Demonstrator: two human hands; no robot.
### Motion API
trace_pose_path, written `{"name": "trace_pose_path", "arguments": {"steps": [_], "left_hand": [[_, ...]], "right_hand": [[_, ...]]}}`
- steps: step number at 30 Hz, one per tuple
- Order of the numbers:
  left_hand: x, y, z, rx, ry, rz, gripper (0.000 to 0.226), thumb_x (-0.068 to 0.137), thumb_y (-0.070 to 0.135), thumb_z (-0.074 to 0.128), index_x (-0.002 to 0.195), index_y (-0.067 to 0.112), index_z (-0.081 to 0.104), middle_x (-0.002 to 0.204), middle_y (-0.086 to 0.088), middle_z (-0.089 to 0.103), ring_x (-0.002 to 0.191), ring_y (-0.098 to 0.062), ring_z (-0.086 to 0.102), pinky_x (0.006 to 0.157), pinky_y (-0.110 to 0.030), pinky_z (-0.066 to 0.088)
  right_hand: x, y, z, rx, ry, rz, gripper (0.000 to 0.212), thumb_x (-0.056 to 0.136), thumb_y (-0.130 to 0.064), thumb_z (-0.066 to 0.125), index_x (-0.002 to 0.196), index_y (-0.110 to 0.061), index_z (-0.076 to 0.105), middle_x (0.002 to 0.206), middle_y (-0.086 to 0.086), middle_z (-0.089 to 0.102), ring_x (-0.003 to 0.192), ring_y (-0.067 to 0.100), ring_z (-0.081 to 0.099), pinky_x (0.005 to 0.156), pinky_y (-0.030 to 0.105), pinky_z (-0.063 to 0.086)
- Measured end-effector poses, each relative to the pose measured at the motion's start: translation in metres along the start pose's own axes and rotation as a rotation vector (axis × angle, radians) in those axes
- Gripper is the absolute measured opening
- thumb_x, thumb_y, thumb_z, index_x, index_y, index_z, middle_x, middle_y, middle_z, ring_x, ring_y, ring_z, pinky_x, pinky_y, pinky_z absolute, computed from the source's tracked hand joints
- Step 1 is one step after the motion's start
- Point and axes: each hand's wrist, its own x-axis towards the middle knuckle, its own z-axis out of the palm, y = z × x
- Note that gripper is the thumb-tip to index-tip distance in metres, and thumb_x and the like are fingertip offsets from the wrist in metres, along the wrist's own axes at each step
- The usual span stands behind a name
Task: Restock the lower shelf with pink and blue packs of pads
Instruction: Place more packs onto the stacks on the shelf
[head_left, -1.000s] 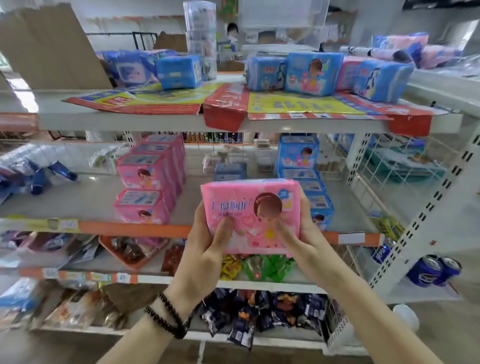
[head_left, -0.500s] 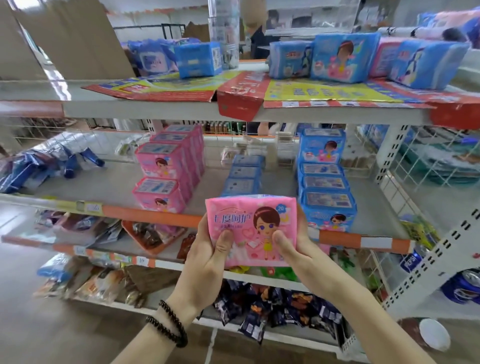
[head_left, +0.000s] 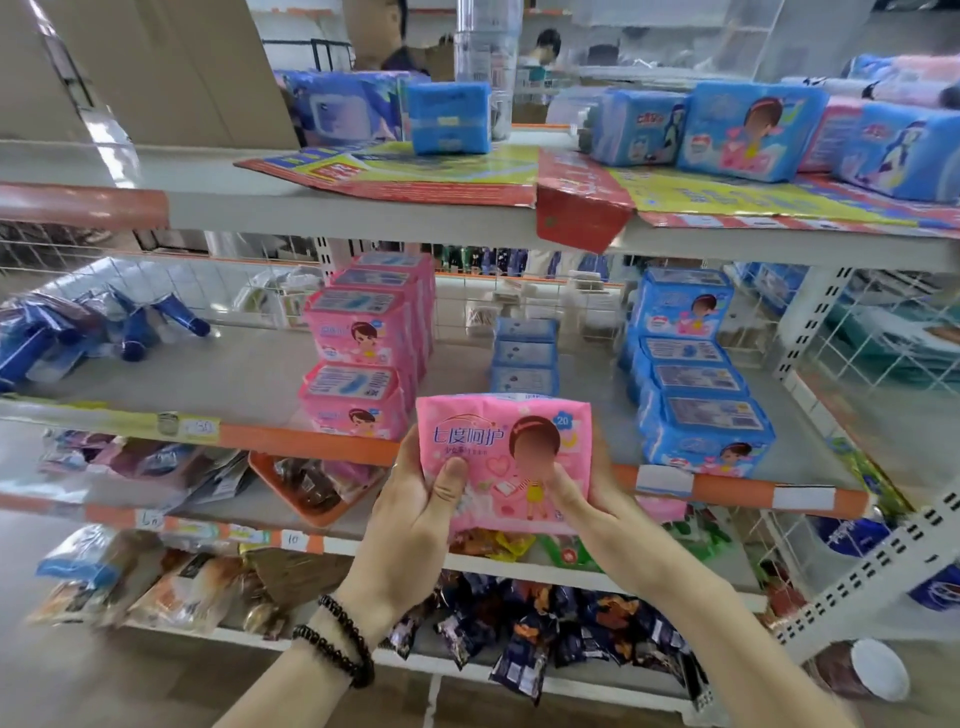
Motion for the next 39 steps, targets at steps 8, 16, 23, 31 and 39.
{"name": "trace_pose_path", "arguments": {"steps": [8, 16, 23, 31, 39], "left_hand": [[0.000, -0.031, -0.075, -0.001, 0.042, -0.005, 0.050, 0.092, 0.068, 0.045, 0.132, 0.038, 0.048, 0.120, 0.015, 0.067, 0.115, -0.004, 0.063, 0.102, -0.043, 0.051], [-0.001, -0.061, -0.133, -0.005, 0.023, -0.045, 0.058, 0.093, 0.068, 0.044, 0.142, 0.036, 0.041, 0.130, 0.014, 0.063, 0.122, -0.005, 0.059, 0.106, -0.045, 0.048], [0.013, -0.066, -0.132, -0.092, -0.021, -0.053, 0.036, 0.099, 0.045, 0.048, 0.133, 0.034, 0.047, 0.124, 0.010, 0.068, 0.117, -0.009, 0.064, 0.100, -0.036, 0.051], [0.044, -0.061, -0.133, 0.013, -0.011, -0.039, 0.034, 0.100, 0.028, 0.048, 0.132, 0.018, 0.053, 0.114, 0.011, 0.072, 0.109, -0.008, 0.067, 0.090, -0.019, 0.052], [0.086, -0.061, -0.127, 0.098, 0.041, -0.068, 0.023, 0.101, 0.023, 0.058, 0.119, 0.037, 0.058, 0.113, 0.015, 0.073, 0.107, -0.009, 0.069, 0.095, -0.043, 0.057]], "right_hand": [[0.034, -0.016, 0.071, -0.119, 0.031, 0.004, 0.066, 0.080, -0.079, 0.040, 0.140, -0.056, 0.025, 0.126, -0.041, 0.053, 0.121, -0.016, 0.049, 0.097, 0.013, 0.037], [0.051, -0.020, 0.134, 0.006, 0.204, -0.024, 0.046, 0.090, -0.056, 0.060, 0.130, -0.033, 0.055, 0.113, -0.023, 0.071, 0.103, -0.002, 0.068, 0.081, 0.015, 0.051], [0.070, -0.011, 0.130, 0.058, 0.258, -0.048, 0.041, 0.089, -0.036, 0.065, 0.128, -0.025, 0.059, 0.107, -0.011, 0.075, 0.099, 0.008, 0.071, 0.079, 0.018, 0.054], [0.120, 0.001, 0.105, 0.077, 0.166, -0.076, 0.048, 0.090, -0.015, 0.070, 0.128, -0.040, 0.053, 0.113, -0.021, 0.070, 0.106, 0.004, 0.067, 0.088, 0.022, 0.055], [0.160, 0.010, 0.089, 0.058, 0.080, -0.098, 0.043, 0.098, -0.011, 0.059, 0.123, -0.045, 0.048, 0.108, -0.031, 0.068, 0.098, 0.002, 0.069, 0.086, 0.023, 0.058]]}}
